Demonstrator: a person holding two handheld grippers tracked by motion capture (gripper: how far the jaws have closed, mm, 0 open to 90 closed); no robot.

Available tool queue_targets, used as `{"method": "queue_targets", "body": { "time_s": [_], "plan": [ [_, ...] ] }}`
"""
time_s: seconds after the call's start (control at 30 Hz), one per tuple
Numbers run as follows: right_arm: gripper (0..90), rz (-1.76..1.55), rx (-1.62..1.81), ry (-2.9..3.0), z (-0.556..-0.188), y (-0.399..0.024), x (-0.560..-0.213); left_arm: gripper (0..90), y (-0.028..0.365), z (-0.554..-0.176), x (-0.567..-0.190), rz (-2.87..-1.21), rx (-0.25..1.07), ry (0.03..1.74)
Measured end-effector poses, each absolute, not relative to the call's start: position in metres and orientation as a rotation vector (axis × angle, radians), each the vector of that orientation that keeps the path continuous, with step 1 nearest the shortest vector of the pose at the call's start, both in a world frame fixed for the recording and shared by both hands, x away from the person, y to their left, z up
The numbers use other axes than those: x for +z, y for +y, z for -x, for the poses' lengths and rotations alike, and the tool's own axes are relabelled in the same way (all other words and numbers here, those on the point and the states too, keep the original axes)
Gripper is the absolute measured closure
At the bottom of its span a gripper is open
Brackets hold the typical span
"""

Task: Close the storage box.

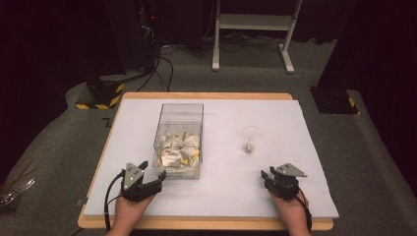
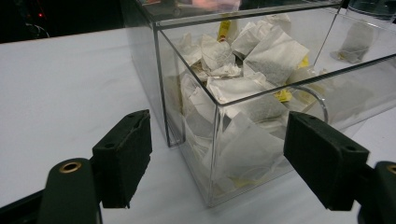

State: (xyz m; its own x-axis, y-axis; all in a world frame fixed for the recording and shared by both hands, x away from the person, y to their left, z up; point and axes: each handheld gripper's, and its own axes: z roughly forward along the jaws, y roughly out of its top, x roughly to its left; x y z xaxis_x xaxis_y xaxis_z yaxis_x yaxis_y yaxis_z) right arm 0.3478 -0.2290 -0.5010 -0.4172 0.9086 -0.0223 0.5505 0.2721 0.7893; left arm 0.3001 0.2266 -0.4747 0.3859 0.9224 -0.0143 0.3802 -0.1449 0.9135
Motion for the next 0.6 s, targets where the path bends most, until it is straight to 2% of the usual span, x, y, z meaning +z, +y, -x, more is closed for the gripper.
{"method": "queue_targets", "body": {
  "time_s": [0.6],
  "plan": [
    [58.6, -1.306, 0.996, 2.076, -0.348, -0.229, -0.501, 23.1, 0.226, -0.314, -0.475, -1.712, 0.748, 1.163]
  ]
}}
